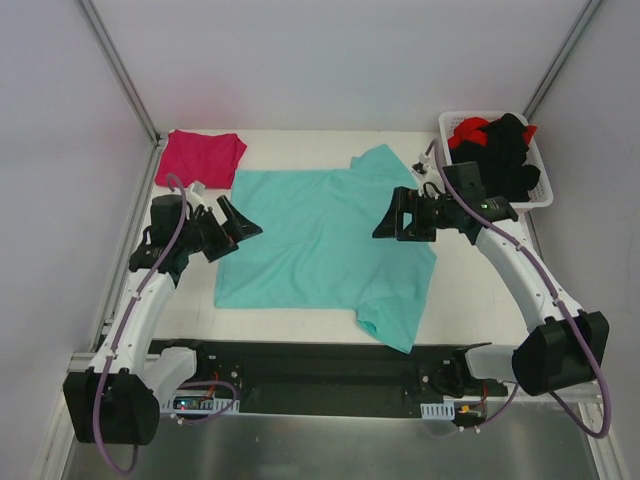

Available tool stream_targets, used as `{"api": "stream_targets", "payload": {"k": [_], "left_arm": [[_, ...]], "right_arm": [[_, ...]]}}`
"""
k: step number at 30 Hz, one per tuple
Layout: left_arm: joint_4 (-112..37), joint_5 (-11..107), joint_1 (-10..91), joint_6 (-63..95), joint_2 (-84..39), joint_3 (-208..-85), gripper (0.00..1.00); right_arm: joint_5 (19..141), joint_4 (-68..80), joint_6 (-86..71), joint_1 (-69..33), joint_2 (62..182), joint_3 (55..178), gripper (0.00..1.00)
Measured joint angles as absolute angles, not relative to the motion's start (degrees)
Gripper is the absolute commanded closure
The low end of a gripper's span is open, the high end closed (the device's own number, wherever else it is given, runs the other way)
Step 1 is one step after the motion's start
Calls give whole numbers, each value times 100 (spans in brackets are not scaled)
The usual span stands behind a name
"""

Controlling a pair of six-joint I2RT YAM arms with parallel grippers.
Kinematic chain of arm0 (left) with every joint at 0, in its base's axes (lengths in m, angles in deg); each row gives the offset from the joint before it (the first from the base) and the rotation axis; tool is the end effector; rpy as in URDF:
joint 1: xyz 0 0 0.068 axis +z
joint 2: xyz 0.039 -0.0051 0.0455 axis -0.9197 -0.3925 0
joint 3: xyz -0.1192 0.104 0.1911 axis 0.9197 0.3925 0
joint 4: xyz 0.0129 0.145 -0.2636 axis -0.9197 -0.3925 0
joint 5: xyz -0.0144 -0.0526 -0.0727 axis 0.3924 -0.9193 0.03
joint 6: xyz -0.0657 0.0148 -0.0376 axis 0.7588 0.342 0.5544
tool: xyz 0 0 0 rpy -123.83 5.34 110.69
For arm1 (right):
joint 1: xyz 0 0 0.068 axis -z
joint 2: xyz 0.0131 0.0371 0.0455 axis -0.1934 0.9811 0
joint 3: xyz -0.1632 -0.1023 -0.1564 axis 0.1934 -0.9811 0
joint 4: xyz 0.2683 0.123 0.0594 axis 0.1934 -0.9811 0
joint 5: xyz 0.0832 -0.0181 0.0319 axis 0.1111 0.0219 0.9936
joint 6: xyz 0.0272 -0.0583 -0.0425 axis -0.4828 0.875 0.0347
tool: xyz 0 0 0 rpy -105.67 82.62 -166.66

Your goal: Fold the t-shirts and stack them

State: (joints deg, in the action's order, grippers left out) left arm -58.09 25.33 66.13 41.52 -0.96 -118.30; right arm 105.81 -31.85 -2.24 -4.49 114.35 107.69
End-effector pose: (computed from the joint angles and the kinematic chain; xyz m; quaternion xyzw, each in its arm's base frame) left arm 0.2872 -0.0377 0.2509 -0.1307 0.8312 -0.3766 0.3875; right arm 0.3125 0.1253 0.2767 -0.2201 0.8637 0.3185 0.3228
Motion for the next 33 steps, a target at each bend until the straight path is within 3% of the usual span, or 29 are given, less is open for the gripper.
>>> {"api": "stream_targets", "payload": {"k": [15, 23, 33], "left_arm": [[-4758, 1930, 6530, 4277, -1703, -12492, 1], [-4576, 1775, 6255, 4344, -2844, -13058, 1], [-4397, 1733, 6154, 4436, -3493, -13867, 1]], "right_arm": [[11936, -1482, -906, 43, 12377, 11029, 7], [12006, -1395, -1109, 229, 12526, 11051, 8], [12640, -625, -1811, 413, 13516, 12369, 10]]}}
